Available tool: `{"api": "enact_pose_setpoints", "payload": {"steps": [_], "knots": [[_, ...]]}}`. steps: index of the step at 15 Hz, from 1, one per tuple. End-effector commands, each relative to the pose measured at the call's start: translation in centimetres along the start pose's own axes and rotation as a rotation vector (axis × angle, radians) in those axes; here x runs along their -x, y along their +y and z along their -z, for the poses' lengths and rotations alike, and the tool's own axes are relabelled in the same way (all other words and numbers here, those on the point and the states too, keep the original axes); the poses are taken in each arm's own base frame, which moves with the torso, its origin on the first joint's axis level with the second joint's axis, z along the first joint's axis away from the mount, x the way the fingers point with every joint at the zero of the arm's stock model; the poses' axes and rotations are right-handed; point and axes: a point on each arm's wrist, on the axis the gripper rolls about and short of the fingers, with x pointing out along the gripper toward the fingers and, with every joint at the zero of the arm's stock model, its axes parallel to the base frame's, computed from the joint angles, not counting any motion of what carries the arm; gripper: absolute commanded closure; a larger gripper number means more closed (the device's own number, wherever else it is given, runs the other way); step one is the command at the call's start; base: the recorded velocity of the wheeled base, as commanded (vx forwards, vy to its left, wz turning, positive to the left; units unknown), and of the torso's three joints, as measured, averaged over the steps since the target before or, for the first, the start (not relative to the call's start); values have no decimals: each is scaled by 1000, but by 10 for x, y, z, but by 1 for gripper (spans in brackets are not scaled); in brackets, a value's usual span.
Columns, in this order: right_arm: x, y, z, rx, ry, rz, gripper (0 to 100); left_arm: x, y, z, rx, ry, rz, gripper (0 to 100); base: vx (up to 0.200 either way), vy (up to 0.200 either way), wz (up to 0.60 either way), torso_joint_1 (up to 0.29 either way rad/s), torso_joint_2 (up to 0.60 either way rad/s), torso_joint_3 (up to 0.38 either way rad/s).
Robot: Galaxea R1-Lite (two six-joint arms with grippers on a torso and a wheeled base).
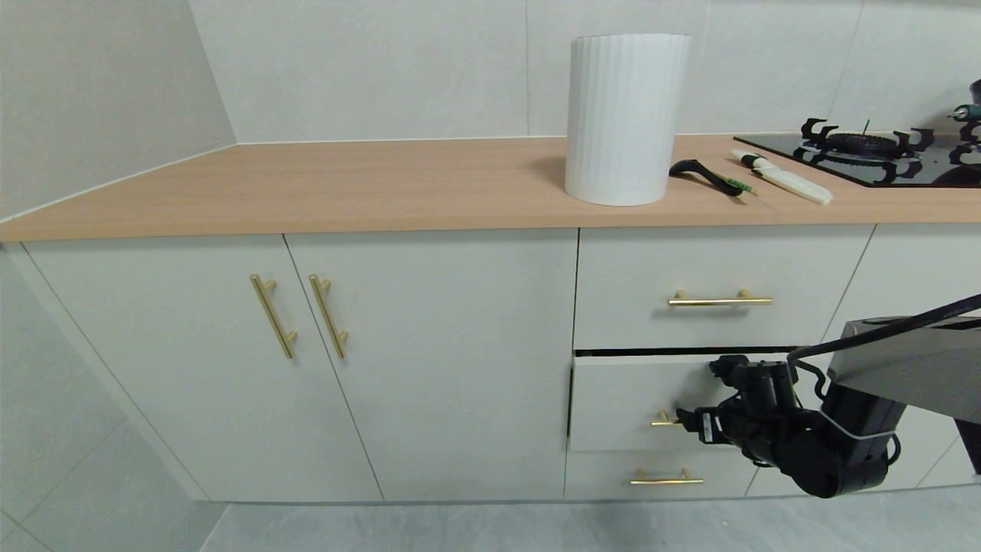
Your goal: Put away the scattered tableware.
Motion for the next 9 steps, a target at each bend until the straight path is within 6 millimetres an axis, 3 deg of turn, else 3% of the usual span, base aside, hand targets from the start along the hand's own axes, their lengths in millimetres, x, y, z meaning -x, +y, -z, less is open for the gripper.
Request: {"api": "enact_pose_setpoints", "payload": {"steps": [1,2,3,4,5,7,9], "knots": [[43,2,-2,32,57,-39,0,0,0,0,0,0,-1,0,0,0,0,0,0,0],[69,1,-6,55,76,-72,0,0,0,0,0,0,-1,0,0,0,0,0,0,0],[80,-1,-9,62,79,-89,0,0,0,0,0,0,-1,0,0,0,0,0,0,0],[117,-4,-20,68,76,-124,0,0,0,0,0,0,-1,0,0,0,0,0,0,0],[129,-5,-26,69,64,-127,0,0,0,0,0,0,-1,0,0,0,0,0,0,0],[172,-8,-56,58,-45,-132,0,0,0,0,0,0,-1,0,0,0,0,0,0,0],[193,-10,-72,50,-137,-129,0,0,0,0,0,0,-1,0,0,0,0,0,0,0]]}}
